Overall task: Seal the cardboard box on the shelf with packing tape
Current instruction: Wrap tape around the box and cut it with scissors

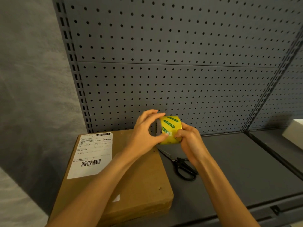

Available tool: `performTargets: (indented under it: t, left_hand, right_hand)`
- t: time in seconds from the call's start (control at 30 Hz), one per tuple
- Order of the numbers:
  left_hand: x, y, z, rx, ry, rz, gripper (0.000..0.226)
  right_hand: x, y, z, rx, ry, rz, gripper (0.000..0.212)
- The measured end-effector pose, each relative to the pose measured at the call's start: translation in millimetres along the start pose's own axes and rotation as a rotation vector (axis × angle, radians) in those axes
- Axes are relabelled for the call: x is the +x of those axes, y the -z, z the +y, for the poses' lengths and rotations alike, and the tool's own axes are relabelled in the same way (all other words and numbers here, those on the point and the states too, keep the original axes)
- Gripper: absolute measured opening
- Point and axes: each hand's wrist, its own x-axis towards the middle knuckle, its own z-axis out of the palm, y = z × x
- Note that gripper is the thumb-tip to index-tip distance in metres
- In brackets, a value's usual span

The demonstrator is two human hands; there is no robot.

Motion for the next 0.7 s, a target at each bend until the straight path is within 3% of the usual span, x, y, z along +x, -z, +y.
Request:
performTargets:
  t: [0.1, 0.23, 0.57, 0.7]
  left_hand:
    - [-0.9, -0.5, -2.1, 0.113, -0.118, 0.015, 0.042]
    - [-0.9, -3.9, -5.7, 0.194, -0.19, 0.046, 0.026]
    - [-1.7, -5.4, -5.2, 0.299, -0.32, 0.098, 0.025]
    - [0.0, -3.7, -6.6, 0.265, -0.252, 0.023, 0.016]
  right_hand:
    - [-1.4, 4.6, -0.5, -0.025, -0.009, -0.047, 0.034]
    - [-4.9, 8.9, -2.1, -0.077, -0.011, -0.105, 0.047]
    - [-4.6, 5.4, -3.8, -0.111, 0.024, -0.109, 0.046]
    - [-3.3, 5.1, -2.8, -0.159, 0.033, -0.121, 0.046]
